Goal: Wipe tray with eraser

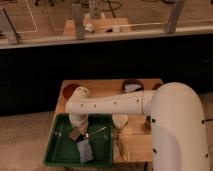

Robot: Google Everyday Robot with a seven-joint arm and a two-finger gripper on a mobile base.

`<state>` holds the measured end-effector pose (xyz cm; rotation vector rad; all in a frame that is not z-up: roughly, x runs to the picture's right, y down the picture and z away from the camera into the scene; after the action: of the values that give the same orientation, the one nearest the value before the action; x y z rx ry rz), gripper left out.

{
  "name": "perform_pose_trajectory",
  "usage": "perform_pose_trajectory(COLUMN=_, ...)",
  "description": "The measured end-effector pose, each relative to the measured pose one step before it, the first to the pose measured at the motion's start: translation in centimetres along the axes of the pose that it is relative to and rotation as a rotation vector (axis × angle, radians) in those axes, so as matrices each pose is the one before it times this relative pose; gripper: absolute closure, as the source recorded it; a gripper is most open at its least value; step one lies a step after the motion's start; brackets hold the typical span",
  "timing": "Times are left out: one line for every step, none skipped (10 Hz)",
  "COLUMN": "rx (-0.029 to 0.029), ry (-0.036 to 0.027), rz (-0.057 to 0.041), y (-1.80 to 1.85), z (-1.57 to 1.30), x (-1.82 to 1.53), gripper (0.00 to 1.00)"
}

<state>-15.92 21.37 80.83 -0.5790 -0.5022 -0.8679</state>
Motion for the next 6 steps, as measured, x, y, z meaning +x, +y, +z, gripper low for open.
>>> perform_pose_trajectory(rx=0.00413, ry=-0.00135, rz=-0.00417, y=-1.118, z=-0.099, x=-0.226, gripper=1.00)
perform_pose_trajectory(rx=0.00514, ry=0.00339, rz=-0.01032, y=-1.167, z=-0.027, x=-0.280, gripper=1.00)
perform_pose_trajectory(rx=0.00354, ry=0.00324, rz=-0.01550, y=-1.203, z=0.016, x=-0.497, gripper=1.00)
perform_pose_trajectory(rx=0.00241, ry=0.00370, rz=-0.02758, y=-1.551, z=0.185, x=-0.833, gripper=1.00)
perform_pose_trajectory(rx=0.00276, ry=-0.00225, rz=-0.02288, y=-1.096, z=0.148, x=-0.757, gripper=1.00)
perform_pose_trajectory(rx=0.00325, ry=-0.00602, rz=-0.02271, y=-0.896, z=0.106, x=-0.812, gripper=1.00)
